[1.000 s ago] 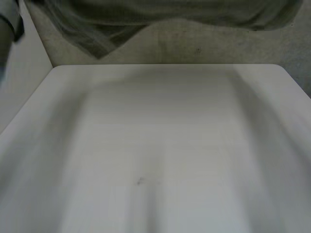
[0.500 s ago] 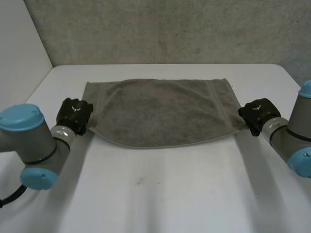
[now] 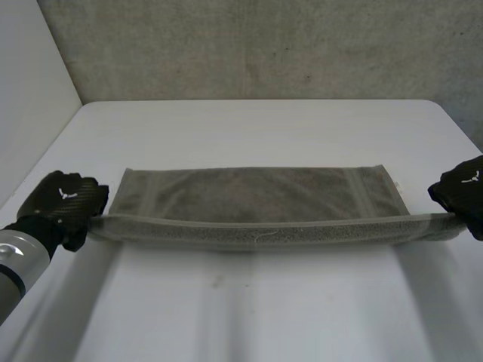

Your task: Fold the towel.

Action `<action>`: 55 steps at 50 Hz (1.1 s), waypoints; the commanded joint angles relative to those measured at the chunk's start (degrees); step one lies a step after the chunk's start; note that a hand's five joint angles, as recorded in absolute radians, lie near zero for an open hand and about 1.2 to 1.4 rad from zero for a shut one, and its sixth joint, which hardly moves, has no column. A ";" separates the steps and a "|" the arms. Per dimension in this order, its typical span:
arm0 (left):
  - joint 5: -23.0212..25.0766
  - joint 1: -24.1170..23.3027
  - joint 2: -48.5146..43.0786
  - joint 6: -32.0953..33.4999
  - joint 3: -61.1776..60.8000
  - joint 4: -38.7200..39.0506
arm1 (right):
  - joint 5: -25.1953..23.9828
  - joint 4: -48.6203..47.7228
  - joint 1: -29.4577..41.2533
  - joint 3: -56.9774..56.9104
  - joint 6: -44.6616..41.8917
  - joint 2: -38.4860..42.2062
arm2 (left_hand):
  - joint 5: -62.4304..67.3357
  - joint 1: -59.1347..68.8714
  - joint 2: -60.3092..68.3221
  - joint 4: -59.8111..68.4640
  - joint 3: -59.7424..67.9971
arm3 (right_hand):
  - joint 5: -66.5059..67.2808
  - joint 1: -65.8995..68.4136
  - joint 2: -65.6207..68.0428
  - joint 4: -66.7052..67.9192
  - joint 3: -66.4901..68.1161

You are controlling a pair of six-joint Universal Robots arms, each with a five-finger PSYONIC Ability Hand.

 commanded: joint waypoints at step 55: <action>-18.78 -14.90 -25.65 -8.48 16.00 15.51 | 9.99 -28.12 12.21 0.29 24.53 21.22 | -58.96 -58.62 -59.77 -59.77 -59.75 | -59.36 -57.78 -59.10 -58.91 -58.97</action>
